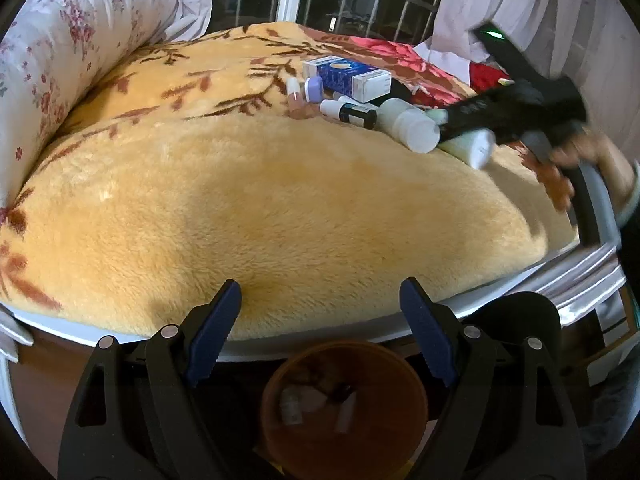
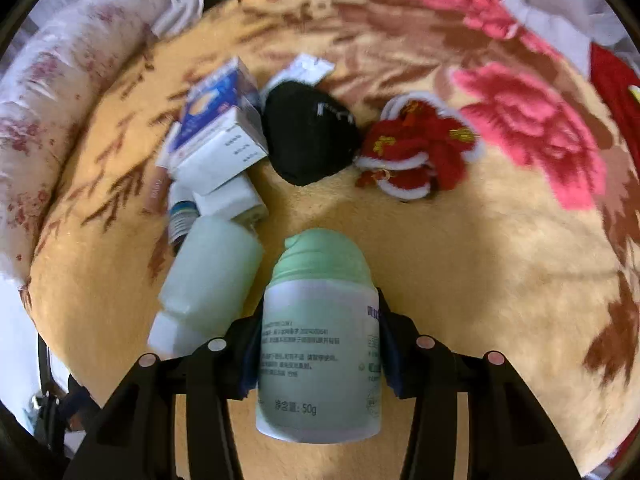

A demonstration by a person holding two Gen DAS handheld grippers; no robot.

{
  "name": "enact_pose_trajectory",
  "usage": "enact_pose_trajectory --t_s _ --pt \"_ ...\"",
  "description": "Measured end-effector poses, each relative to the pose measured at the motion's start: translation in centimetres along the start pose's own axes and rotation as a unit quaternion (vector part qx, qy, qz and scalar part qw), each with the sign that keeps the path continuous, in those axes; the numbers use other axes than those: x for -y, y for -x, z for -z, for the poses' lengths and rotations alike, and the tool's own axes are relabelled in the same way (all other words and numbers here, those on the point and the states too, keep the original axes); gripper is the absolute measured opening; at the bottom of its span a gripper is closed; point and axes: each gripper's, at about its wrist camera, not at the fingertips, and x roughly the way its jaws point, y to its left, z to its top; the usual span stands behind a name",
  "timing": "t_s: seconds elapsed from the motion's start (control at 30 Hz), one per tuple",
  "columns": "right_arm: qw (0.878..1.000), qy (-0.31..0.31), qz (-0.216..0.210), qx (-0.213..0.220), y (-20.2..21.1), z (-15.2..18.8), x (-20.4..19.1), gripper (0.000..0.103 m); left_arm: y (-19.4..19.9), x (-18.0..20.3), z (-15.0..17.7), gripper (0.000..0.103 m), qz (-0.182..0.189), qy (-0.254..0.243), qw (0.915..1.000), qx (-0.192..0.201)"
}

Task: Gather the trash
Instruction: 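Grasp the white-capped translucent bottle with the left gripper while the right holds the jar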

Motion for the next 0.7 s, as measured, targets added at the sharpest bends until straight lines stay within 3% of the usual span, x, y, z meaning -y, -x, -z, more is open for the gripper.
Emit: enact_pose_trajectory --t_s 0.17,0.27,0.47,0.7 --pt "0.994 -0.006 0.002 0.105 4.2 4.6 0.8 0.047 -0.5 0.7 -1.3 0.079 0.006 0.006 1.0000 -0.002" --pt "0.988 -0.032 -0.017 0.151 6.4 7.3 2.2 0.047 -0.8 2.3 -3.1 0.079 0.011 -0.005 0.9999 0.011" --pt "0.976 -0.071 -0.036 0.201 8.9 11.3 3.9 0.047 -3.1 6.8 -8.3 0.079 0.031 -0.012 0.9989 0.035" --pt "0.972 -0.099 -0.045 0.211 9.7 14.6 6.7 0.047 -7.9 10.0 -12.0 0.079 -0.015 -0.003 0.9995 0.028"
